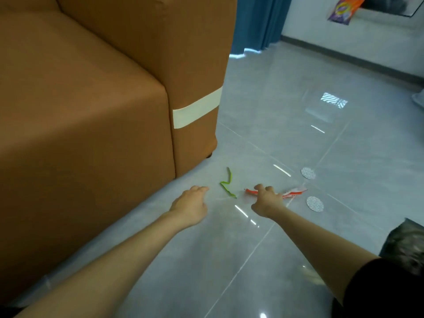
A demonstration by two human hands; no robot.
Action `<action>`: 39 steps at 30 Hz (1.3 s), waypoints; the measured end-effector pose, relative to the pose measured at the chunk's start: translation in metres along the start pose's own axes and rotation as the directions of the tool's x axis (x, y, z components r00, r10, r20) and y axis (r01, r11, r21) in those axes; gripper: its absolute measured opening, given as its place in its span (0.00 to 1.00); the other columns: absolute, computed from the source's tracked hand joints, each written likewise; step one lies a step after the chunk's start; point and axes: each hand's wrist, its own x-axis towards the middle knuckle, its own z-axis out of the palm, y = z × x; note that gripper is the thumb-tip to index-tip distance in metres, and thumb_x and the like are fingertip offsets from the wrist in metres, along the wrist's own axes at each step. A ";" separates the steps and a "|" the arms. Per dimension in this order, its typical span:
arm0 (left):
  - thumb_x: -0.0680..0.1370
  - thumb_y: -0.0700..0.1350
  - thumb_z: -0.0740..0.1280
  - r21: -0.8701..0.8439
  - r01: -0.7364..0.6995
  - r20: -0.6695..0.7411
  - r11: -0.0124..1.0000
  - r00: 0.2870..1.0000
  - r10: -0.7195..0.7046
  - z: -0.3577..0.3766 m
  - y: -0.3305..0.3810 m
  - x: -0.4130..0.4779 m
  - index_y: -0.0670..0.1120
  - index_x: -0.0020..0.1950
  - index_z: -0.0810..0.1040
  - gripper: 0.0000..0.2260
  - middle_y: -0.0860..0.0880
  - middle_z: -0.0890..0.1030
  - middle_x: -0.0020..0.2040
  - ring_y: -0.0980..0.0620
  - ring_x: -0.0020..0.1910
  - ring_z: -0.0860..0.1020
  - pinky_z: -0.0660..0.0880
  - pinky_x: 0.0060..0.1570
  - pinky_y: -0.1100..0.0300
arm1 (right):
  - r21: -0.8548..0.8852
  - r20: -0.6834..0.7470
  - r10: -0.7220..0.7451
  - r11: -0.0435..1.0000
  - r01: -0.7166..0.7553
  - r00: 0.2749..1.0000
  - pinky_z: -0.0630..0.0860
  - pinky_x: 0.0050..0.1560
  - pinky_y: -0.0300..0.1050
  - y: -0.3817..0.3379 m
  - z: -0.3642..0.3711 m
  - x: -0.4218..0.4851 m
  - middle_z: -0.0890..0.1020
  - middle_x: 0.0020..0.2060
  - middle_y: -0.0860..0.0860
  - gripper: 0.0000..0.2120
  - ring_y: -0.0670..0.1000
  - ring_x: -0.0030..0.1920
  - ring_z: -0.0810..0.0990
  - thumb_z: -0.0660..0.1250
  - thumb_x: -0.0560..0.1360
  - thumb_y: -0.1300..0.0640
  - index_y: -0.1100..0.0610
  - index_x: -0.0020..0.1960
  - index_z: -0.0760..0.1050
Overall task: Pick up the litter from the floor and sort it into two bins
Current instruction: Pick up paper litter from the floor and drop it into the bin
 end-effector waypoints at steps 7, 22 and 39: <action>0.77 0.39 0.56 0.065 -0.068 0.103 0.996 0.993 0.061 0.049 0.016 0.069 0.46 0.76 0.57 0.26 0.47 0.59 0.75 0.45 0.72 0.62 0.62 0.70 0.52 | -0.014 -0.018 0.133 0.991 -0.133 0.991 0.60 0.69 0.59 0.051 0.026 0.054 0.55 0.75 0.52 0.30 0.59 0.75 0.51 0.61 0.74 0.59 0.50 0.74 0.56; 0.76 0.36 0.59 0.201 -0.095 0.048 0.975 0.995 0.087 0.115 0.021 0.148 0.44 0.65 0.67 0.18 0.44 0.65 0.70 0.44 0.73 0.58 0.61 0.68 0.52 | 0.310 -0.179 -0.124 0.934 0.175 0.976 0.68 0.42 0.44 0.067 0.079 0.056 0.80 0.43 0.58 0.03 0.58 0.46 0.77 0.65 0.68 0.64 0.58 0.41 0.75; 0.79 0.46 0.63 0.097 0.039 -0.022 0.995 0.999 -0.037 0.138 -0.013 0.094 0.47 0.56 0.77 0.08 0.45 0.73 0.59 0.45 0.62 0.68 0.65 0.60 0.57 | 0.601 -0.279 0.082 0.792 0.107 0.957 0.69 0.43 0.37 0.043 0.088 0.024 0.80 0.50 0.50 0.13 0.49 0.44 0.77 0.67 0.73 0.59 0.58 0.58 0.77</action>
